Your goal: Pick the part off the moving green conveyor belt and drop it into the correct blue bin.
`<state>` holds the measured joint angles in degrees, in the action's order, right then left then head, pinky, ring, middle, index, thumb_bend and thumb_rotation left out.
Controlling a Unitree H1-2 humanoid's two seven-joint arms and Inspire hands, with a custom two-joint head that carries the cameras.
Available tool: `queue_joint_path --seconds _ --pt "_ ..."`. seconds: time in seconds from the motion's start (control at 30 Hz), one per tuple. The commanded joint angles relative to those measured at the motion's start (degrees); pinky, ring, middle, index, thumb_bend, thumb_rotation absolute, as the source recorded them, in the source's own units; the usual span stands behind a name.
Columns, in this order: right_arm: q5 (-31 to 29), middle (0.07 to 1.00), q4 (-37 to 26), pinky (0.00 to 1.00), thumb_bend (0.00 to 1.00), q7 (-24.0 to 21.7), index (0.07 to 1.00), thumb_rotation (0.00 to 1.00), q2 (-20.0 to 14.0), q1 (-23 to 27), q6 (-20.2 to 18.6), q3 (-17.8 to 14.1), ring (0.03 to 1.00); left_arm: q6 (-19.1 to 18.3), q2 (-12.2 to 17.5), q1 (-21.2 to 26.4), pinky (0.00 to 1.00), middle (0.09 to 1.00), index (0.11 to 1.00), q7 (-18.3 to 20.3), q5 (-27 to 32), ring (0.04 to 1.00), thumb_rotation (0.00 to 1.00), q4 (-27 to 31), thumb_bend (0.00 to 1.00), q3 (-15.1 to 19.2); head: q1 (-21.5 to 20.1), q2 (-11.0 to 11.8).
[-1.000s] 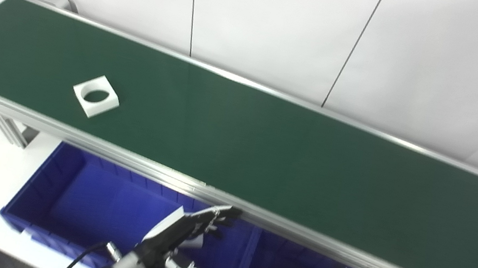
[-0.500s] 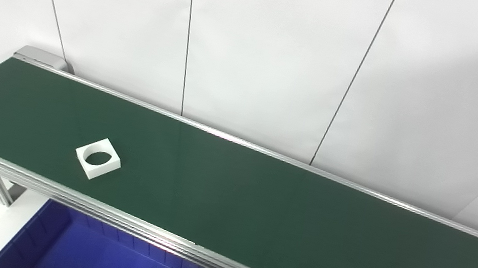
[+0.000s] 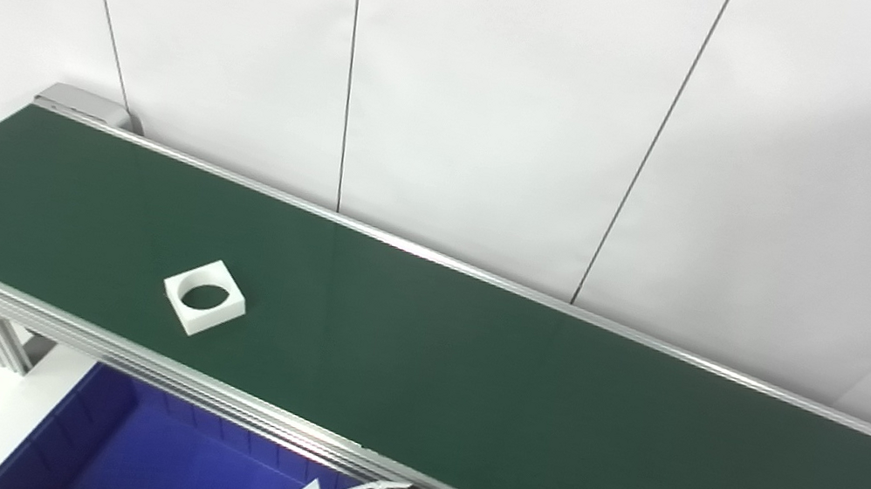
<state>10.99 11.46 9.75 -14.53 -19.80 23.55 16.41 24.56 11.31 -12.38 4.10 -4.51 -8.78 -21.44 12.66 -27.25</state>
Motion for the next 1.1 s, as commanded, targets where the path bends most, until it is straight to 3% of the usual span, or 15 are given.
queue_joint_path --seconds 0.0,0.23,0.33,0.57,0.73,0.87,0.97,1.07 --pt "-0.7 0.854 -1.0 0.83 0.89 1.0 0.907 0.23 -0.3 0.6 3.4 0.3 0.837 2.4 0.4 0.7 0.65 0.823 0.817 -0.1 1.4 0.769 0.14 4.0 0.96 0.7 0.2 0.1" --pt "-0.7 0.853 -1.1 0.83 0.89 1.2 0.912 0.24 -0.3 0.5 3.4 0.3 0.843 2.4 2.8 2.0 0.65 0.824 0.797 2.6 2.4 0.761 0.19 13.0 0.98 4.8 1.1 0.0" --pt "-1.1 0.854 -1.3 0.84 0.89 0.7 0.914 0.24 -0.3 0.5 3.4 0.1 0.849 2.3 5.7 3.3 0.67 0.855 0.818 4.6 2.5 0.786 0.21 16.1 0.96 6.5 1.1 -0.3" --pt "-0.5 0.848 -1.0 0.83 0.88 1.6 0.907 0.24 -0.5 0.9 3.4 0.2 0.841 1.8 9.1 5.1 0.70 0.870 0.842 7.4 4.5 0.814 0.13 21.3 0.96 10.7 1.1 -0.6" --pt "0.2 0.845 -1.0 0.83 0.87 2.6 0.904 0.25 -0.9 1.3 3.4 0.8 0.838 -1.3 10.8 7.1 0.68 0.873 0.850 8.8 4.0 0.829 0.07 25.3 0.96 13.7 1.3 -0.8" --pt "-0.4 0.843 -1.0 0.83 0.87 3.0 0.900 0.24 -1.2 1.5 3.4 1.4 0.838 -3.8 13.0 9.7 0.69 0.865 0.849 9.8 2.7 0.823 0.03 25.9 0.96 16.6 1.3 -0.9" --pt "0.0 0.838 -0.9 0.83 0.87 3.7 0.897 0.26 -1.4 1.6 3.4 1.7 0.829 -4.8 15.1 11.8 0.72 0.875 0.855 10.6 1.2 0.835 0.07 24.5 0.92 18.6 1.3 -1.0" --pt "-0.5 0.833 -1.1 0.82 0.88 4.1 0.891 0.25 -1.5 1.6 3.4 1.9 0.822 -3.9 18.3 14.5 0.74 0.904 0.877 12.0 0.5 0.857 0.08 21.4 0.85 20.1 1.2 -1.2"
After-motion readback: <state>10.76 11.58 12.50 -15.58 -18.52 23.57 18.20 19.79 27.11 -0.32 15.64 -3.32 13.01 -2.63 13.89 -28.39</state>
